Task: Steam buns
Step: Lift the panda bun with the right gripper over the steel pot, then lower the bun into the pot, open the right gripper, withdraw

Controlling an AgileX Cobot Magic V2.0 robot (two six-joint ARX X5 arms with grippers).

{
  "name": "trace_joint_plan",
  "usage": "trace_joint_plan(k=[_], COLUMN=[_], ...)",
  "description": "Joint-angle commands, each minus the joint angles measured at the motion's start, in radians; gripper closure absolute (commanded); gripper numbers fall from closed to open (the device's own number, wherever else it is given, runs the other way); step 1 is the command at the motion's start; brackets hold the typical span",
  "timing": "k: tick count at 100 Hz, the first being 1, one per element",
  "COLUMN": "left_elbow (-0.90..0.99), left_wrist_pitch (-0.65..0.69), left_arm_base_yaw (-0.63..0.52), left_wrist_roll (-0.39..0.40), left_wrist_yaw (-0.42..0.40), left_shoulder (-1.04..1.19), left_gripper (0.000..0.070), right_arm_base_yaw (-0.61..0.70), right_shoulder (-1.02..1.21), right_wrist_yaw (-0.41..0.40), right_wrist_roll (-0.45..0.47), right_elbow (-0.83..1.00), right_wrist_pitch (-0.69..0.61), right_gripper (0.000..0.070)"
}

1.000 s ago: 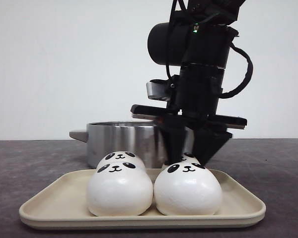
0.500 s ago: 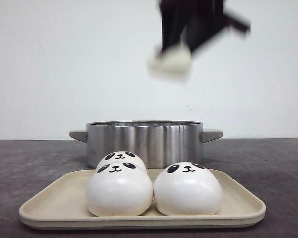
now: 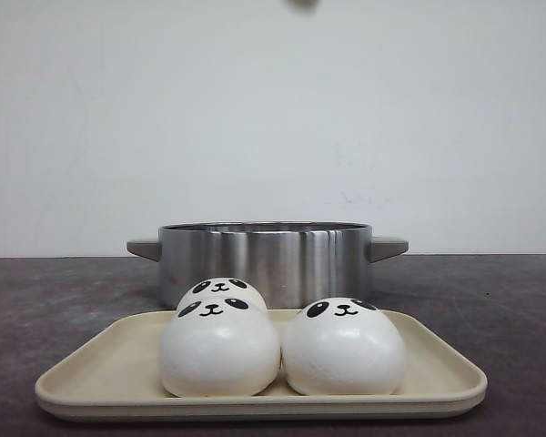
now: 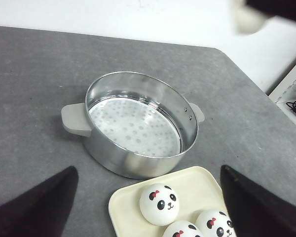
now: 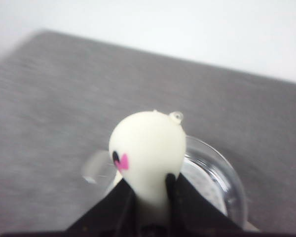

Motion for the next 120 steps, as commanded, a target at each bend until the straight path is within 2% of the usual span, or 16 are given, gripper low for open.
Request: trace_joint_plan(k=[1, 19, 29, 38, 61, 65, 75, 79, 120], left_elbow=[0.011, 0.011, 0.011, 0.011, 0.011, 0.011, 0.010, 0.010, 0.010], left_wrist_pitch=[0.010, 0.008, 0.008, 0.003, -0.052, -0.064, -0.085, -0.091, -0.090], left_arm_base_yaw=[-0.005, -0.005, -0.005, -0.005, -0.005, -0.005, -0.005, -0.005, -0.005], left_wrist_roll=[-0.004, -0.004, -0.003, -0.003, 0.000, 0.000, 0.000, 0.000, 0.000], left_wrist_yaw=[0.002, 0.002, 0.002, 0.002, 0.002, 0.002, 0.002, 0.002, 0.002], left_shoulder=[0.006, 0.006, 0.006, 0.006, 0.006, 0.006, 0.006, 0.006, 0.006], left_gripper=[0.0144, 0.0144, 0.0144, 0.0144, 0.0144, 0.0144, 0.0144, 0.0144, 0.0144], right_arm_base_yaw=[-0.006, -0.031, -0.039, -0.050, -0.068, -0.072, -0.077, -0.079, -0.089], right_shoulder=[0.079, 0.267, 0.364, 0.441, 0.507, 0.507, 0.507, 0.507, 0.491], right_wrist_yaw=[0.004, 0.010, 0.055, 0.057, 0.057, 0.058, 0.058, 0.058, 0.057], right_wrist_roll=[-0.025, -0.045, -0.057, -0.057, -0.054, -0.051, -0.045, -0.042, -0.043], right_elbow=[0.009, 0.009, 0.009, 0.009, 0.009, 0.009, 0.009, 0.009, 0.054], right_wrist_pitch=[0.026, 0.102, 0.119, 0.123, 0.127, 0.127, 0.122, 0.116, 0.028], right_gripper=[0.0691, 0.0691, 0.0691, 0.0691, 0.0683, 0.0632, 0.0305, 0.0236, 0.0228])
